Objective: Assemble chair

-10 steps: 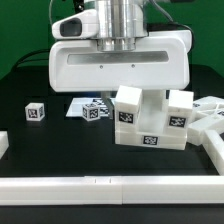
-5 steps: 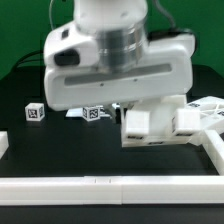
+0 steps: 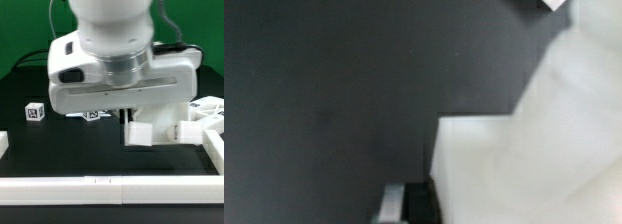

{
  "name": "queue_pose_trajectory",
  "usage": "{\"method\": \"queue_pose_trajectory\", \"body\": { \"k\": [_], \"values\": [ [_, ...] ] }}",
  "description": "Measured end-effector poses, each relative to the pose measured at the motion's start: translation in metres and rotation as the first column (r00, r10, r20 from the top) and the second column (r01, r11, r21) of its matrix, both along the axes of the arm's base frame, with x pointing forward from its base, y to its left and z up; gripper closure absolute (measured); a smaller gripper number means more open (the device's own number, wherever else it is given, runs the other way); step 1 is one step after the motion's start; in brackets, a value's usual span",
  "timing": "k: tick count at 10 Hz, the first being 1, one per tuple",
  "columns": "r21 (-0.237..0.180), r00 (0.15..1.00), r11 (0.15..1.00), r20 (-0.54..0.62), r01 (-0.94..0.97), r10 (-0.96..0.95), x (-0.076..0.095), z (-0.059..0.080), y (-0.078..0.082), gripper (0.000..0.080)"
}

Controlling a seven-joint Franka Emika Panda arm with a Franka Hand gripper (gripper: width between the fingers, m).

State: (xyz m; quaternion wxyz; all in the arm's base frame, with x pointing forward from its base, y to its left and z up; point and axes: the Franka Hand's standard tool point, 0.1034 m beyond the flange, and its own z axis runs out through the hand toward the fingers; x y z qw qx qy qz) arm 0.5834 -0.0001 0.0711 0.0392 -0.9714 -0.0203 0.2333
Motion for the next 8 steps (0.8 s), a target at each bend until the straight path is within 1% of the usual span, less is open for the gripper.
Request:
{"method": "queue_pose_trajectory", "body": {
  "k": [1,2,4,6,7,8],
  "values": [
    [-0.007,0.999,0.999,0.004,-0.043,0.043,0.006,0.001,0.007,0.0765],
    [-0.008,0.998,0.998,0.007,-0.057,0.057,0.008,0.000,0.009,0.0765],
    [-0.011,0.999,0.999,0.011,-0.049,0.049,0.006,-0.003,0.006,0.0765],
    [-0.011,0.999,0.999,-0.028,-0.039,0.039,0.000,-0.004,0.005,0.0765],
    [-0.010,0.990,1.000,-0.140,-0.023,0.022,-0.011,-0.001,0.006,0.0765],
    [-0.024,0.978,0.999,-0.209,-0.021,0.015,-0.010,-0.004,0.007,0.0765]
  ]
}}
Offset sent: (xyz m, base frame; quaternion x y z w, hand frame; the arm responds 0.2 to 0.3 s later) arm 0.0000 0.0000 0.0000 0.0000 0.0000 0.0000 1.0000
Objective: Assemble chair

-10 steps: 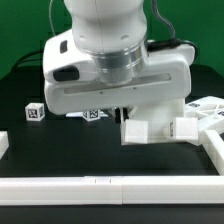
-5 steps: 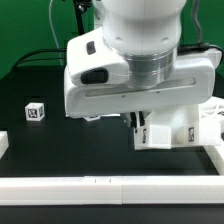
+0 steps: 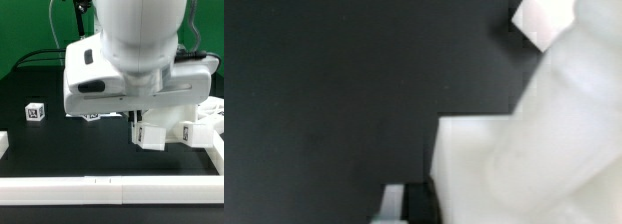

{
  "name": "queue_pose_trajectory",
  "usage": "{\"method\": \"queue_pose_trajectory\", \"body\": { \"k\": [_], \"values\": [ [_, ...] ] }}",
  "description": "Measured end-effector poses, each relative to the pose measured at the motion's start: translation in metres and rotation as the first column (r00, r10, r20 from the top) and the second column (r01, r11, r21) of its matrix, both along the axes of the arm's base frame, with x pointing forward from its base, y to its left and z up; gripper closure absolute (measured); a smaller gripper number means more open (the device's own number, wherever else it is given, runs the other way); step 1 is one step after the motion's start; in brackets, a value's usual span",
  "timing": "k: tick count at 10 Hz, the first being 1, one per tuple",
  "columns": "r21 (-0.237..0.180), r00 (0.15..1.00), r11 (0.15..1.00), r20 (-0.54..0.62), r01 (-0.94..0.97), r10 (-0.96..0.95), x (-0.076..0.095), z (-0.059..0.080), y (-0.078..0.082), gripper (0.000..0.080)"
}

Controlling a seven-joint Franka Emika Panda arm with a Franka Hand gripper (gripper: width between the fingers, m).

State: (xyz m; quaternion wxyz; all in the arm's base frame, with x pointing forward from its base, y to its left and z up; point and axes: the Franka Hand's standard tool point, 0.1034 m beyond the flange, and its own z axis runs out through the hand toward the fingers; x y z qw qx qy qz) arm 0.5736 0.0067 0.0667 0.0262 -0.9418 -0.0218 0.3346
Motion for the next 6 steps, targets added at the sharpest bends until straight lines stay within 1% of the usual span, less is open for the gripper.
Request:
{"method": "queue_pose_trajectory", "body": {
  "k": [1,3,4,6],
  "values": [
    [-0.002,0.999,1.000,-0.032,-0.004,0.004,0.0011,-0.0032,0.0002,0.0765],
    [-0.003,1.000,1.000,-0.020,-0.003,0.003,0.0035,-0.0038,-0.0006,0.0765],
    [-0.010,1.000,1.000,-0.022,0.007,-0.007,0.0033,-0.0047,-0.0011,0.0765],
    [-0.048,0.997,0.996,-0.035,0.072,-0.074,0.0021,-0.0113,-0.0049,0.0765]
  ]
}}
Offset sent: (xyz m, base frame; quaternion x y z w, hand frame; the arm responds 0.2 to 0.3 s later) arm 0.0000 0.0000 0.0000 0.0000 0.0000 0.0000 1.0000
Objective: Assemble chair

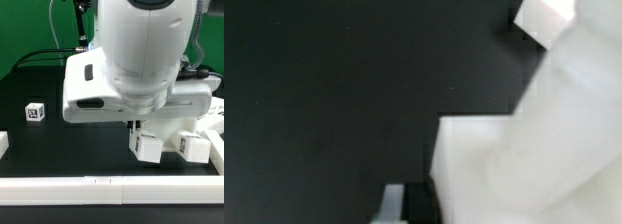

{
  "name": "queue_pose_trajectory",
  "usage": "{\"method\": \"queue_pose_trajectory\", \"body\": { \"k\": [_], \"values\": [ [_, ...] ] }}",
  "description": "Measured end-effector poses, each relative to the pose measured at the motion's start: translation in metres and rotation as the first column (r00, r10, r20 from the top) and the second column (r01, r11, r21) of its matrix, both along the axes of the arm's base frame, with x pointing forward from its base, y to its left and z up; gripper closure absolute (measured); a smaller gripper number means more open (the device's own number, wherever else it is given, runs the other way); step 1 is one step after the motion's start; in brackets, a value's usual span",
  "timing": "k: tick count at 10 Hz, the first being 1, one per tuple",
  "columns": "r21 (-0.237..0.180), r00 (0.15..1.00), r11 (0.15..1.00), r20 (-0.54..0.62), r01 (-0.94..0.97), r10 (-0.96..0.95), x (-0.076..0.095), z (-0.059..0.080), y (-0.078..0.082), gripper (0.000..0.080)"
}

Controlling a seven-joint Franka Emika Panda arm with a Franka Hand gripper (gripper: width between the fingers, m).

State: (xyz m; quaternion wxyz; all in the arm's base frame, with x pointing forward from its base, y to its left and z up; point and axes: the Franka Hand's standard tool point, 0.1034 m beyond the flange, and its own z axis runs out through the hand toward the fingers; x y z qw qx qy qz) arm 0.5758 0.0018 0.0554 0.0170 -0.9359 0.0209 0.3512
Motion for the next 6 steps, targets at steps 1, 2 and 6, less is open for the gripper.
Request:
{"method": "queue_pose_trajectory", "body": {
  "k": [1,2,6],
  "values": [
    [-0.009,0.998,0.998,-0.009,0.054,-0.054,0.000,-0.006,-0.002,0.0765],
    [-0.014,0.998,0.998,0.004,0.064,-0.064,0.003,-0.008,-0.003,0.0765],
    [-0.024,1.000,1.000,0.007,0.019,-0.019,0.003,-0.013,0.013,0.0765]
  ]
}}
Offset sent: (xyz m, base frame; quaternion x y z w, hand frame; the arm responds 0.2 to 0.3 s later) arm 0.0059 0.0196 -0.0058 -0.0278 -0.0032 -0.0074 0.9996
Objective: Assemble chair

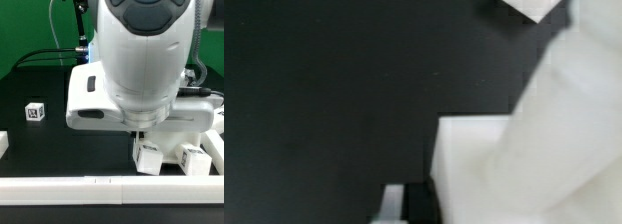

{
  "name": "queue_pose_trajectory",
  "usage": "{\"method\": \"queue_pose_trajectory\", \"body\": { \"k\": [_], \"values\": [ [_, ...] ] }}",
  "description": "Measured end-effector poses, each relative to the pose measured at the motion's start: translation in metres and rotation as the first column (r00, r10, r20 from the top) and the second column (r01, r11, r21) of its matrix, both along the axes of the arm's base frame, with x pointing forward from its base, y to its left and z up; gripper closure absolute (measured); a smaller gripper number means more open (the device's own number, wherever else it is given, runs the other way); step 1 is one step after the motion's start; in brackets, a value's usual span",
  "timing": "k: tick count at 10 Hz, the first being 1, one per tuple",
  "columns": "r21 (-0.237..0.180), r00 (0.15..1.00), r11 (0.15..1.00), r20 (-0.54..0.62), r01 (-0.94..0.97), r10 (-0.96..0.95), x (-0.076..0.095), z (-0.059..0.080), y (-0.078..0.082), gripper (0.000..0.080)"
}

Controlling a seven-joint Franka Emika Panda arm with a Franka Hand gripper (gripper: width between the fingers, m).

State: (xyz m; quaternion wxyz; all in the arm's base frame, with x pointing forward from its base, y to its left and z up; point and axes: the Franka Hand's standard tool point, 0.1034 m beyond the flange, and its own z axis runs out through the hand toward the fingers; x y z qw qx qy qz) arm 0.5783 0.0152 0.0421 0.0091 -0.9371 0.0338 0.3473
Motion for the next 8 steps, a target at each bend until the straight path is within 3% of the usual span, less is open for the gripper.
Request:
{"method": "queue_pose_trajectory", "body": {
  "k": [4,8],
  "values": [
    [0.013,0.999,0.999,0.007,-0.031,0.031,0.005,-0.006,0.015,0.0766],
    [0.068,0.995,0.993,0.025,-0.098,0.097,0.014,-0.010,0.012,0.0766]
  ]
}}
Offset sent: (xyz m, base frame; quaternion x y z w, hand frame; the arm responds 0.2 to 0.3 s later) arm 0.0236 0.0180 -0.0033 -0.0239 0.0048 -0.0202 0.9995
